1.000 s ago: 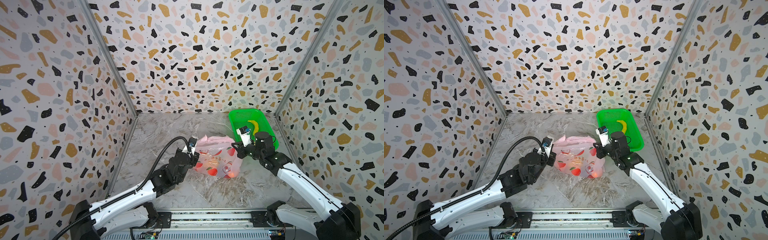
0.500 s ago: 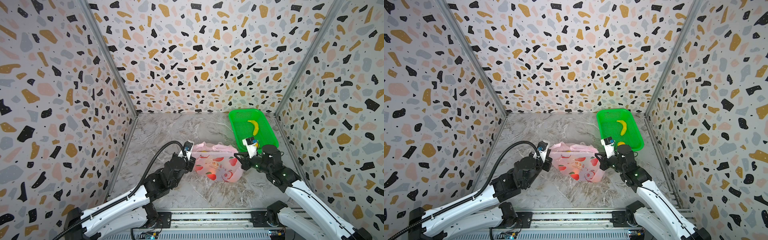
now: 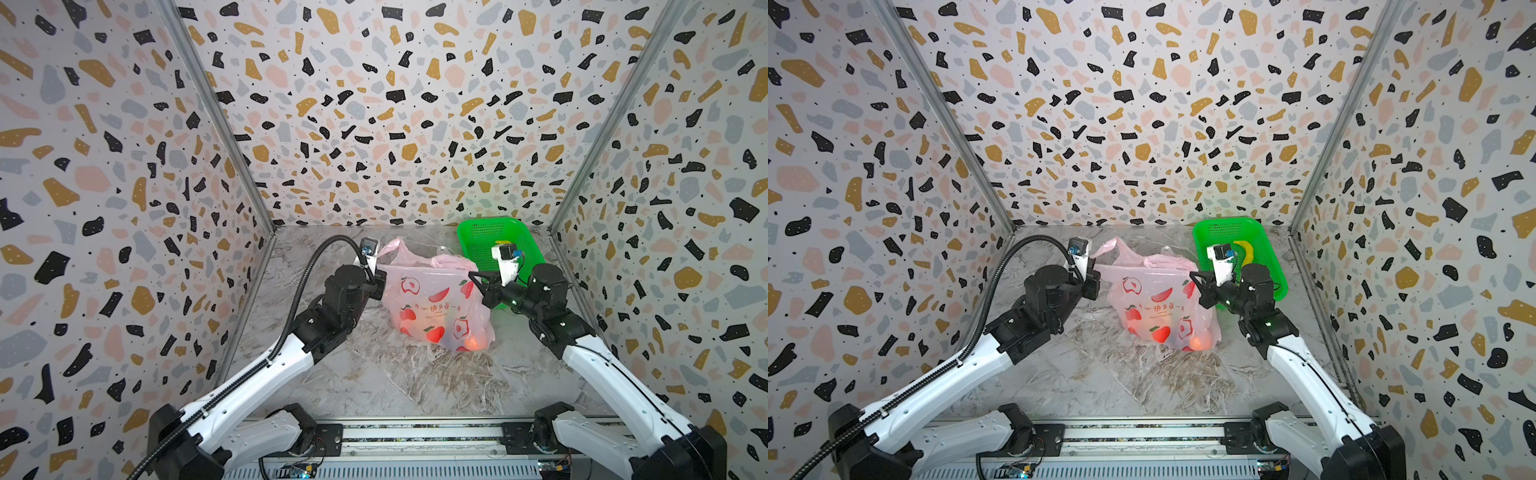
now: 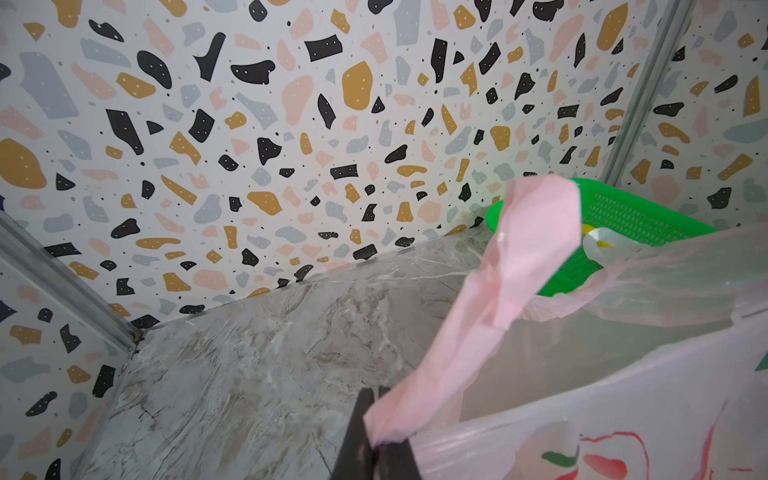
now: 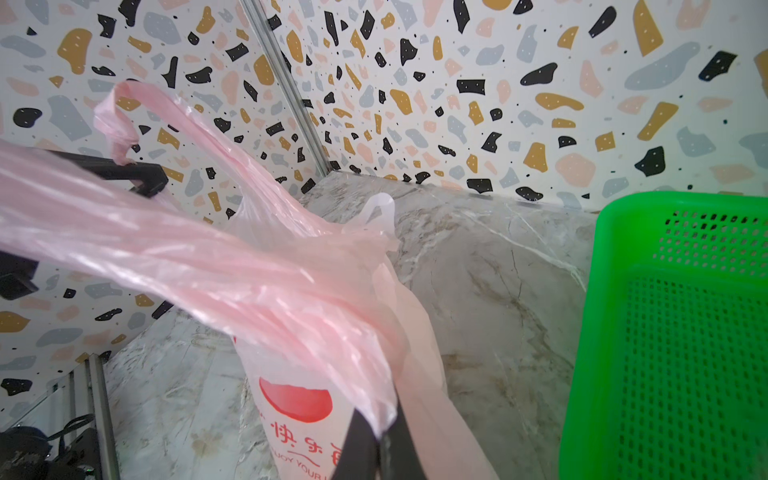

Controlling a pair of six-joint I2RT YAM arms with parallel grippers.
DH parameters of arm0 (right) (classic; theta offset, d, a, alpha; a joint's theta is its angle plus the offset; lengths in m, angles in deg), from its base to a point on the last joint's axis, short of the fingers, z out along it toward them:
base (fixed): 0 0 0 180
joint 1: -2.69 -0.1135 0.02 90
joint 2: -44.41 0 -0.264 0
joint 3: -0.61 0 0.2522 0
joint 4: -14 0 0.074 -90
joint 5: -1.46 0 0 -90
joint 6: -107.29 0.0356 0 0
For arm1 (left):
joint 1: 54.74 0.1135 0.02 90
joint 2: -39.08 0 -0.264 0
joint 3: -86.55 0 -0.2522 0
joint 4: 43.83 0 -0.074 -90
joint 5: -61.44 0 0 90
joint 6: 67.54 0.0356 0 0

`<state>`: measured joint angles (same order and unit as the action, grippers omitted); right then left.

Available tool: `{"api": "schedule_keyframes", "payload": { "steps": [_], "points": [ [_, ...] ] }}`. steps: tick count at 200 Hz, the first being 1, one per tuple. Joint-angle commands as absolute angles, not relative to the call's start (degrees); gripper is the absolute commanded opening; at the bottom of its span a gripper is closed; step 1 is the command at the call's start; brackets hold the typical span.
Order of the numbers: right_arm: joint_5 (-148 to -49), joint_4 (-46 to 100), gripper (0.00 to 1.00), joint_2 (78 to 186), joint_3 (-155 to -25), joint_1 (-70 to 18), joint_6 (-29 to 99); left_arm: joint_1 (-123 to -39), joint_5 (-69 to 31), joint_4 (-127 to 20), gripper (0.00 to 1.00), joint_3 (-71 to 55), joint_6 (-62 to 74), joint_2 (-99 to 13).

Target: Untie the knot of the plastic bag and take out the fruit

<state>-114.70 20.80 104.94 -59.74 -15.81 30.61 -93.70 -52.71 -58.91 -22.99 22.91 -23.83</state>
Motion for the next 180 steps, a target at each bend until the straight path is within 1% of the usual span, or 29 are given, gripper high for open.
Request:
{"api": "schedule_keyframes", "payload": {
  "steps": [1, 29, 47, 58, 64, 72, 78, 83, 95, 108, 114, 134, 154, 159, 168, 178, 180],
  "points": [
    [-111.41, 17.34, 0.0, 106.5, -62.5, -12.89, 28.9, -91.39, -57.71, -55.61, 0.0, -19.19, 26.0, -21.62],
    [-112.87, 19.11, 0.0, 104.26, -57.11, -12.87, 31.49, -91.39, -54.8, -57.63, 0.0, -24.19, 23.05, -16.8],
    [-111.73, 22.04, 0.11, 100.23, -52.04, -12.87, 33.92, -91.83, -54.21, -58.67, 0.0, -30.23, 19.9, -12.2],
    [-110.8, 24.42, 0.22, 97.68, -49.89, -12.9, 34.76, -92.0, -53.65, -59.3, 0.0, -33.91, 17.97, -9.45],
    [-110.41, 25.78, 0.25, 96.42, -49.15, -12.87, 34.85, -92.14, -53.51, -59.51, 0.0, -35.9, 16.56, -7.96],
    [-110.1, 27.59, 0.26, 95.11, -48.75, -12.87, 35.03, -92.4, -52.76, -59.61, 0.0, -38.41, 15.0, -6.23],
    [-110.25, 28.78, 0.3, 94.34, -48.81, -12.87, 35.02, -92.67, -52.12, -59.61, 0.0, -40.1, 14.1, -5.17],
    [-110.7, 29.84, 0.33, 93.94, -49.25, -12.87, 34.74, -93.07, -51.87, -59.48, 0.0, -41.23, 13.43, -4.28],
    [-112.32, 31.96, 0.35, 93.55, -51.36, -12.97, 34.11, -94.38, -52.22, -59.53, 0.0, -42.98, 12.57, -2.63],
    [-114.46, 34.41, 0.41, 93.75, -54.97, -13.49, 33.24, -95.86, -53.3, -59.7, 0.0, -43.59, 12.04, -1.13],
    [-115.35, 35.55, 0.42, 94.14, -57.07, -14.3, 32.67, -96.38, -53.75, -59.62, 0.0, -43.55, 11.97, -0.53],
    [-118.23, 40.29, 0.43, 96.86, -64.69, -19.58, 29.39, -97.5, -53.34, -59.82, 0.0, -42.43, 12.01, 0.79],
    [-115.84, 45.74, 0.45, 100.37, -70.88, -26.33, 26.25, -97.78, -52.81, -61.92, 0.0, -40.8, 11.54, -0.46],
    [-114.92, 46.54, 0.45, 100.91, -71.69, -27.41, 25.76, -97.81, -53.29, -62.57, 0.14, -40.47, 11.67, -1.0],
    [-113.45, 46.86, 0.46, 101.27, -72.21, -28.55, 25.46, -97.78, -53.52, -63.06, 0.44, -40.15, 12.4, -2.03],
    [-112.42, 46.15, 0.46, 100.98, -71.71, -28.65, 25.76, -97.78, -52.75, -63.04, 0.68, -39.63, 13.47, -3.0],
    [-112.31, 45.96, 0.47, 100.94, -71.49, -28.61, 25.86, -97.73, -52.63, -63.09, 0.74, -39.42, 13.66, -3.3]
  ]
}}
